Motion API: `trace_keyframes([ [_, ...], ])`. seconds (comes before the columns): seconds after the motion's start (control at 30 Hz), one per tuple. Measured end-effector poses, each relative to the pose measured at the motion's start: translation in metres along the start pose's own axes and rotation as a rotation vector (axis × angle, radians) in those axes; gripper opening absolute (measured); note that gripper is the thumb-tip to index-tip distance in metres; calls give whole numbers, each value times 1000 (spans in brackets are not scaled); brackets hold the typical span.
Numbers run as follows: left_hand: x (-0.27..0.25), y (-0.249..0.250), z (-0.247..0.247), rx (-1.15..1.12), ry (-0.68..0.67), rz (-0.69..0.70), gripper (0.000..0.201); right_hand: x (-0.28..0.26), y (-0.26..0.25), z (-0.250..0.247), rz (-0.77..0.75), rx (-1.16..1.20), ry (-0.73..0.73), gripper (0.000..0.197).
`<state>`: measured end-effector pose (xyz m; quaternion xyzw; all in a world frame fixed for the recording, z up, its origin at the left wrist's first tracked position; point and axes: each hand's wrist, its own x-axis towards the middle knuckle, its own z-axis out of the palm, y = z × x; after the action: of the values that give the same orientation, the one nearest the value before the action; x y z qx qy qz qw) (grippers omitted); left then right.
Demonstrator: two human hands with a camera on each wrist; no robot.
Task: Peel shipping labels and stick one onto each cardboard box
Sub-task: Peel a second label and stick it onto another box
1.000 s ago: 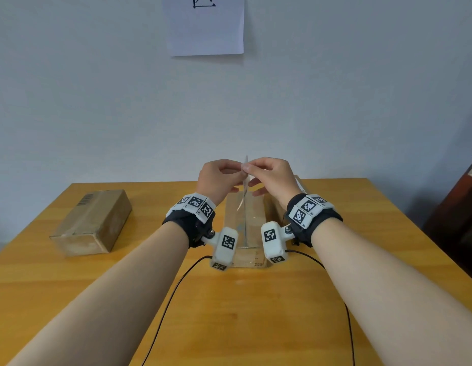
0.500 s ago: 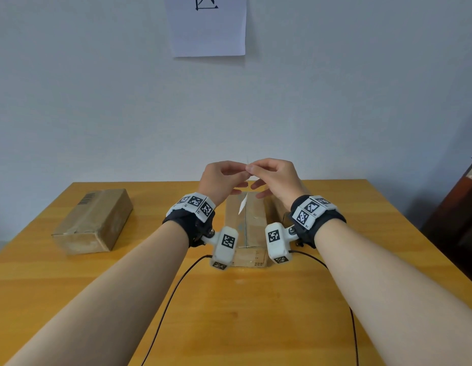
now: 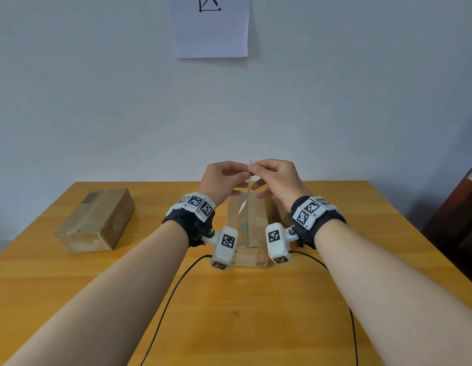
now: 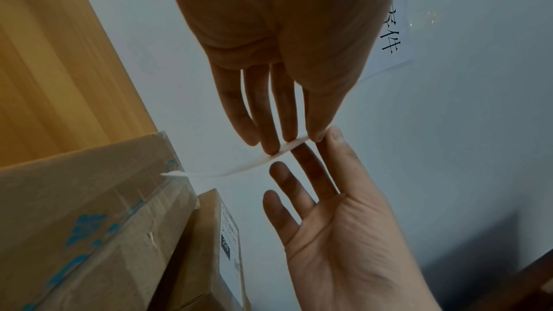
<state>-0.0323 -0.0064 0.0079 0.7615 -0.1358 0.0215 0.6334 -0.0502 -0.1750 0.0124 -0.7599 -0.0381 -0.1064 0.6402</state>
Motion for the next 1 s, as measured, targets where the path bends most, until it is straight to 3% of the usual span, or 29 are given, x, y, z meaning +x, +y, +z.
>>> trace_keyframes([
  [0.4,0,-1,-4,5,6,9,14,1,-1,4,-4,4,0,20],
  [1.0,-2,3,-3,-17,-13,-8,14,0,-2,2,-34,35,7,9],
])
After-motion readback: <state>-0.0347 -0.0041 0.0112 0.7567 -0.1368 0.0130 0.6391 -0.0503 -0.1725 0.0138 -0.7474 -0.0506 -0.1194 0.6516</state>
